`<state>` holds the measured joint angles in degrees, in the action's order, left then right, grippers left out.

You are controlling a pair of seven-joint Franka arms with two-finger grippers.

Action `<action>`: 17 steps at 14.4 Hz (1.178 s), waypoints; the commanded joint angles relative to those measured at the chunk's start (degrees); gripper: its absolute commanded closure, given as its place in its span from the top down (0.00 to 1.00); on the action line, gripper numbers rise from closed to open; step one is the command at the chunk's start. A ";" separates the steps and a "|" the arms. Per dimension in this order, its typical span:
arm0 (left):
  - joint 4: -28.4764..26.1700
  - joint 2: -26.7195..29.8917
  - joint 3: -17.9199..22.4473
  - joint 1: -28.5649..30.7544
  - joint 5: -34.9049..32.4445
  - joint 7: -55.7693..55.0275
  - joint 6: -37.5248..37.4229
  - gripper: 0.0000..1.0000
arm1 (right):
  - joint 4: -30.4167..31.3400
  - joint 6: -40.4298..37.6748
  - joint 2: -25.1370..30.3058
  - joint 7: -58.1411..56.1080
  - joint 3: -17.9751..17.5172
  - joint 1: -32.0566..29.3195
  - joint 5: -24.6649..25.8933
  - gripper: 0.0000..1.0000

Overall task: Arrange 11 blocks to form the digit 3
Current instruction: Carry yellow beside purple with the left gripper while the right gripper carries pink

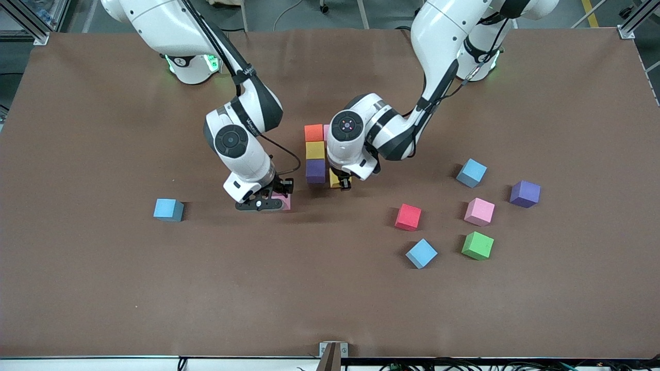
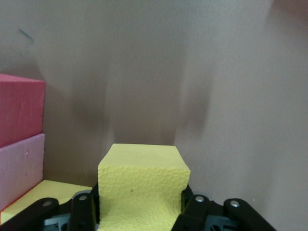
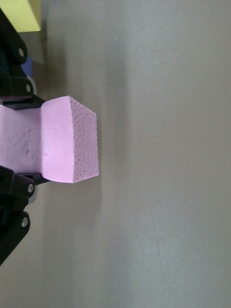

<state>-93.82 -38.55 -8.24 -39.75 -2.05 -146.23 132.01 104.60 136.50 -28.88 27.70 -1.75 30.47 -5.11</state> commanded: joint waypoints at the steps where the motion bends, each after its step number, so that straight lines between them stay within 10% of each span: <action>1: -1.45 0.15 0.24 -1.21 -1.64 -1.60 2.02 0.24 | -2.30 -0.70 -1.87 0.96 0.34 0.04 -0.34 0.00; 17: -3.39 -0.03 0.24 -2.70 -5.77 -2.75 3.60 0.24 | -4.85 -0.71 -4.43 -3.09 0.61 -3.31 0.45 0.00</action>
<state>-96.52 -38.99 -8.22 -42.07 -6.02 -147.64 134.78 100.93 136.37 -32.68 25.08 -0.66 27.65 -5.16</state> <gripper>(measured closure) 0.436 0.485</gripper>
